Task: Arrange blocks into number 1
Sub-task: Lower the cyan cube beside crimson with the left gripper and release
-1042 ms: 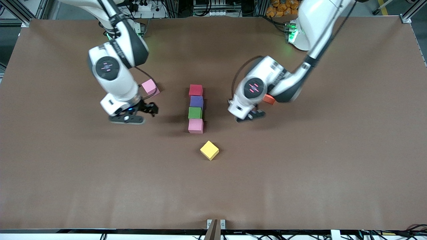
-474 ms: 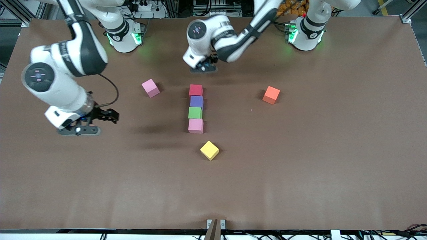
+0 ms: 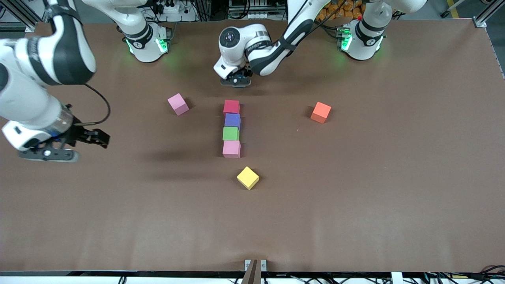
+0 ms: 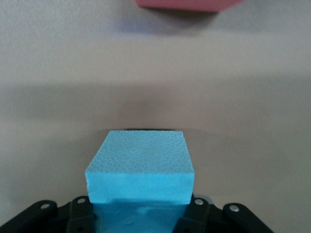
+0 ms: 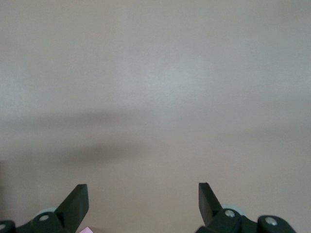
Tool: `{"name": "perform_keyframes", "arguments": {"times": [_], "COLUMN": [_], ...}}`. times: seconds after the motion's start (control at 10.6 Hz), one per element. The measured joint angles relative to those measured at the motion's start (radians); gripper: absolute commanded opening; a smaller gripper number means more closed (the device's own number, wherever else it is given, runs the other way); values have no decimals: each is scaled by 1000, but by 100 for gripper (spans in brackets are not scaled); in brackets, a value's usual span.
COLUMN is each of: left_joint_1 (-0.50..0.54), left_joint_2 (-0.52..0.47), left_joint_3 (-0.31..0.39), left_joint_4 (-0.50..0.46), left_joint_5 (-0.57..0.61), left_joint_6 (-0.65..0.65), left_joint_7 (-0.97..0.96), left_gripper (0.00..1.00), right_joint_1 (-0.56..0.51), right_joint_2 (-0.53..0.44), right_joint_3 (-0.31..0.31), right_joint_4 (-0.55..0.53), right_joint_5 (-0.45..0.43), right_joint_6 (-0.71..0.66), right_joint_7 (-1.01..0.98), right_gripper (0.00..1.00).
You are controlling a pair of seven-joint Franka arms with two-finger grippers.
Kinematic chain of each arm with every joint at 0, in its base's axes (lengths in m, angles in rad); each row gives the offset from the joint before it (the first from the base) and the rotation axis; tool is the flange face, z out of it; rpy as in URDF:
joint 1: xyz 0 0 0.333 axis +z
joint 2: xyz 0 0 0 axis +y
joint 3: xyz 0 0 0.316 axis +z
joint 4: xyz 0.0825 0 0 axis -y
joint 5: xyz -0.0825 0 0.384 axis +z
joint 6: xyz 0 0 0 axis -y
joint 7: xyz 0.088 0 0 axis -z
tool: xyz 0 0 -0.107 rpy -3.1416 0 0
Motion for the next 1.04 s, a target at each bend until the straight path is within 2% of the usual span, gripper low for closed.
{"name": "perform_keyframes", "arguments": {"times": [0.19, 0.66, 0.85, 1.04], "left_joint_1": [3, 4, 4, 4], "left_joint_2": [17, 59, 78, 80], "left_joint_3": [33, 62, 64, 70], "left_joint_4": [30, 115, 135, 140], "left_joint_5": [5, 8, 9, 9], "left_joint_6": [6, 6, 6, 3], "left_joint_7": [0, 41, 64, 81], "left_gripper": [0, 0, 0, 0], "right_joint_1": [1, 1, -7, -34], "right_joint_2": [-10, -54, -64, -66], "right_joint_3": [-27, -57, -80, -98], "right_joint_4": [52, 58, 56, 55], "right_joint_5": [1, 6, 70, 98], "right_joint_6": [-33, -42, -47, -51], "right_joint_7": [37, 50, -31, -102], "right_gripper": [100, 100, 100, 100]}}
